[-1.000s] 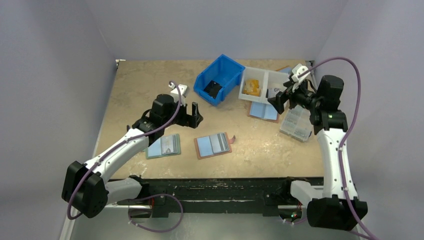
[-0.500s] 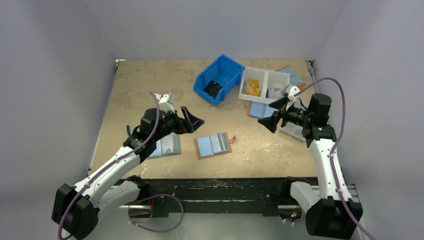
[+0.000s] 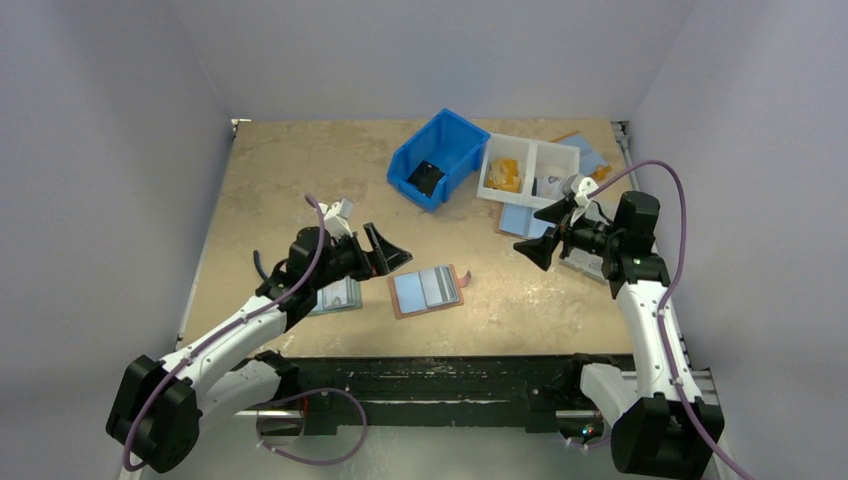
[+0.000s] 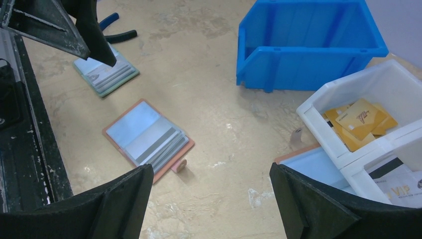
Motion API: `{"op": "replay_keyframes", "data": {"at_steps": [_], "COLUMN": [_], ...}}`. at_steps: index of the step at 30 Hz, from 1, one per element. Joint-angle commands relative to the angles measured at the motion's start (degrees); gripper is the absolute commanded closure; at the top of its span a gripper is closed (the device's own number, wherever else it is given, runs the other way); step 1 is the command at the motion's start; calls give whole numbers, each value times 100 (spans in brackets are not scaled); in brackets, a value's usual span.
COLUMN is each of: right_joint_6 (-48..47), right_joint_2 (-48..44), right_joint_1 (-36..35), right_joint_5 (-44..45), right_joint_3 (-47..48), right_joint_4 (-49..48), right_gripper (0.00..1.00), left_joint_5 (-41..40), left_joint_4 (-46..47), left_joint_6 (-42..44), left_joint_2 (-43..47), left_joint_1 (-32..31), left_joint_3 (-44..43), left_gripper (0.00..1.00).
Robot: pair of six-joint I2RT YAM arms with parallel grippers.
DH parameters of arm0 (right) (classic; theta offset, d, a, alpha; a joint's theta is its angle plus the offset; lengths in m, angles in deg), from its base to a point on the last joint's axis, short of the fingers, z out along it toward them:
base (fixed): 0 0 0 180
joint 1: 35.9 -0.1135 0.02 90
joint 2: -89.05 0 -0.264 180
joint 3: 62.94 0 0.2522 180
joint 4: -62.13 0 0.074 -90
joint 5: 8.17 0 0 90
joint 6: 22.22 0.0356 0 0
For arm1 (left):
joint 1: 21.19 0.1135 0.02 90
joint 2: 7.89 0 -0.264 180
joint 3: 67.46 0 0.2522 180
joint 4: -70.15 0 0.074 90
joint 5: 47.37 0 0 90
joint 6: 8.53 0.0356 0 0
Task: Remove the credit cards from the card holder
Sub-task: Remove the credit card from the card holder.
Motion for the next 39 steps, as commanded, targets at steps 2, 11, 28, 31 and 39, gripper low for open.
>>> {"op": "replay_keyframes", "data": {"at_steps": [2,11,28,31,39], "right_joint_6": [34,36,154,197,280], "right_joint_2": [-161,-100,94,156,251], "right_joint_1": [36,65,200,244,375], "right_joint_5": [-75,21,63,81,144], "right_joint_3": [-69,-116,-221,-257,-334], "right_joint_4": [-238,-289,-453,-523,-660], "right_gripper": [1,1,1,1,1], "left_joint_5": [289,-98,-741,-855,-1248], "left_joint_4": [414,445,835,827,202], "left_joint_6": [-78,7,-79,-84,-10], "left_joint_2": [-11,-257,-956,-1035,-1545], "left_joint_1": [21,-461,-1077,-1137,-1345], "left_joint_3": [72,112,109,113,-323], "left_gripper": [4,4,4,4,4]}}
